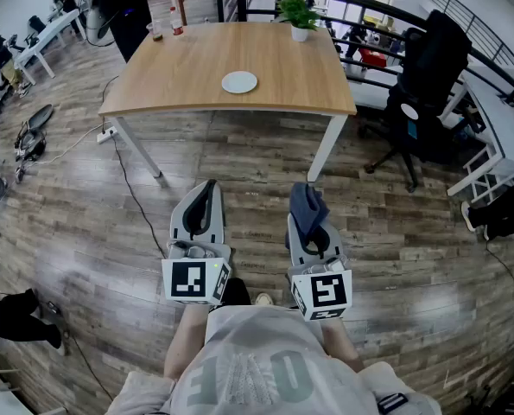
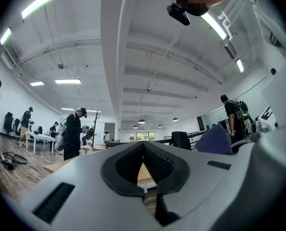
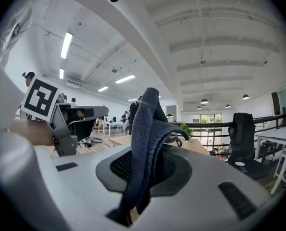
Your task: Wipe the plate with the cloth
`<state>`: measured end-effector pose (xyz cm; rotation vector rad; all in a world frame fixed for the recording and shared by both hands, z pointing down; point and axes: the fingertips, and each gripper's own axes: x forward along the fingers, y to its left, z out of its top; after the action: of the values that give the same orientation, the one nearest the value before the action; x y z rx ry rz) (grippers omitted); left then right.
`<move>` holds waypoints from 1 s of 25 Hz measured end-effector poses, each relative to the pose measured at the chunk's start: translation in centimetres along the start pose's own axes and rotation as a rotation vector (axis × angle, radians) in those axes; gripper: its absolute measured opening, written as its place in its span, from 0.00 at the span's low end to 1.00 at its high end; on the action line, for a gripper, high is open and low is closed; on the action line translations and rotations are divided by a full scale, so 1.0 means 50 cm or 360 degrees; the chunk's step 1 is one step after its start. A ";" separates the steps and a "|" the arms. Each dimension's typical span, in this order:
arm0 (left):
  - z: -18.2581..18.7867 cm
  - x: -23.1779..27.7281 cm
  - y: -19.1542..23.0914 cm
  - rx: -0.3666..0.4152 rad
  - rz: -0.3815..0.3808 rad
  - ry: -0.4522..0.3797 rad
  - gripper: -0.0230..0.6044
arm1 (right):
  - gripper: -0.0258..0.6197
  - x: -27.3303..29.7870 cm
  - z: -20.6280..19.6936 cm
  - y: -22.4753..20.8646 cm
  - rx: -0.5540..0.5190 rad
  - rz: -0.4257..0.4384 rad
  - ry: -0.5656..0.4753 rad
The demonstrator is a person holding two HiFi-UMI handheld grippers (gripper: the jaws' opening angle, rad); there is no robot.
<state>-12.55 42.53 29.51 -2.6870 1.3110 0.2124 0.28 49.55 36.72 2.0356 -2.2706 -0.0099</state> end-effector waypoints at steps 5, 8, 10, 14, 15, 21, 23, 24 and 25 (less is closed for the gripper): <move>0.002 -0.008 0.026 -0.0014 0.0022 -0.0004 0.05 | 0.13 0.004 -0.002 0.025 -0.0033 0.0020 0.0020; -0.004 -0.008 0.036 -0.0032 0.0020 -0.0001 0.05 | 0.13 0.009 -0.004 0.037 -0.0050 0.0041 0.0027; -0.007 -0.004 0.042 -0.0034 0.0014 0.0001 0.05 | 0.13 0.020 -0.004 0.047 -0.0074 0.0082 0.0039; -0.014 0.012 0.062 -0.0045 0.0001 0.0006 0.05 | 0.13 0.044 0.001 0.069 -0.0106 0.0102 0.0053; -0.016 0.015 0.068 -0.0049 -0.0002 0.0006 0.05 | 0.13 0.049 0.000 0.073 -0.0108 0.0098 0.0056; -0.040 0.053 0.116 -0.0059 -0.0030 0.0012 0.05 | 0.13 0.104 -0.019 0.075 -0.0091 0.0059 0.0107; -0.050 0.072 0.145 -0.0065 -0.0037 0.0017 0.05 | 0.13 0.135 -0.019 0.078 -0.0077 0.0044 0.0119; -0.053 0.084 0.163 -0.0070 -0.0037 0.0021 0.05 | 0.13 0.154 -0.017 0.081 -0.0070 0.0041 0.0127; -0.054 0.098 0.184 -0.0076 -0.0036 0.0025 0.05 | 0.13 0.175 -0.013 0.084 -0.0063 0.0037 0.0138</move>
<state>-16.64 32.64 30.62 -2.7472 1.2950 0.2231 -4.78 41.39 38.19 1.9504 -2.2242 0.0339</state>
